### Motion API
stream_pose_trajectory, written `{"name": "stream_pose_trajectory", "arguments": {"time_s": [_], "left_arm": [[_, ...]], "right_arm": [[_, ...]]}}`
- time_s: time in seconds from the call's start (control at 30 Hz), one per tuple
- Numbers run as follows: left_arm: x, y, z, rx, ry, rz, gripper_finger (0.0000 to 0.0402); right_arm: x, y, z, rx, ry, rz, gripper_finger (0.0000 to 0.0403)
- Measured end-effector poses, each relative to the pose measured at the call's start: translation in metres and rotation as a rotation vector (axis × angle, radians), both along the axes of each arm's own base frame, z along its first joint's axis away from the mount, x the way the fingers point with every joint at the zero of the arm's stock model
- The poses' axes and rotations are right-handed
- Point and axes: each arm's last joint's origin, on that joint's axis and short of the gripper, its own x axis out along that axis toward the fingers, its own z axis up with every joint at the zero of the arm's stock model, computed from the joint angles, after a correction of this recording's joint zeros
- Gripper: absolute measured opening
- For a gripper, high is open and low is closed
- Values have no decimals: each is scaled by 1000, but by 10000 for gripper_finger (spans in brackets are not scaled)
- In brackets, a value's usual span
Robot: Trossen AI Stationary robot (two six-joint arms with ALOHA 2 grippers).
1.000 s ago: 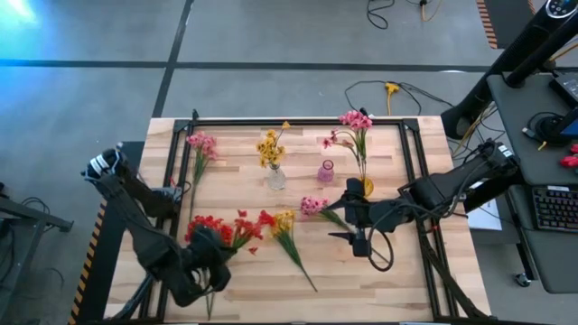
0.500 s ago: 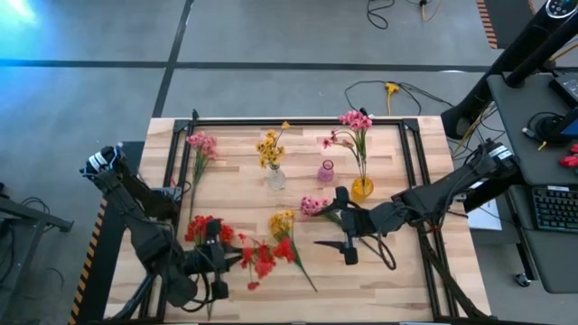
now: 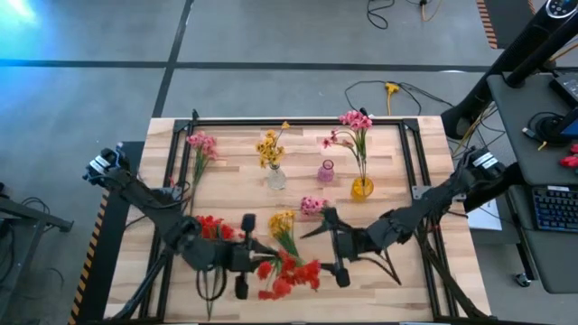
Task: Sort flowers into vase by color
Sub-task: Put the right red flowers into the pink vase
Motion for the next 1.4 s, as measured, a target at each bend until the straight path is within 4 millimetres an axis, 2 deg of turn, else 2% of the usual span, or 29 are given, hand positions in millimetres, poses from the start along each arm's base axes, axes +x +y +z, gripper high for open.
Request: {"name": "stream_pose_trajectory", "arguments": {"time_s": [0.17,0.47,0.63,0.8,0.97,1.2,1.33,1.4], "left_arm": [[17,-1,-14,-22,9,-26,0],[34,-5,-30,-51,-7,-9,0],[39,-3,-34,-53,-6,16,1],[43,6,-33,-70,-27,108,6],[45,9,-32,-73,-33,117,7],[45,9,-31,-69,-34,116,11],[45,9,-32,-79,-30,117,36],[43,10,-31,-77,-17,120,61]], "right_arm": [[7,12,7,-27,-78,9,303],[14,15,17,-33,-117,3,291],[14,15,18,-46,-122,10,266],[15,16,17,-45,-115,10,223],[16,14,18,-38,-117,-2,172],[18,11,19,-34,-121,-18,76],[18,10,19,-33,-119,-49,24],[18,9,19,-29,-116,-50,16]]}}
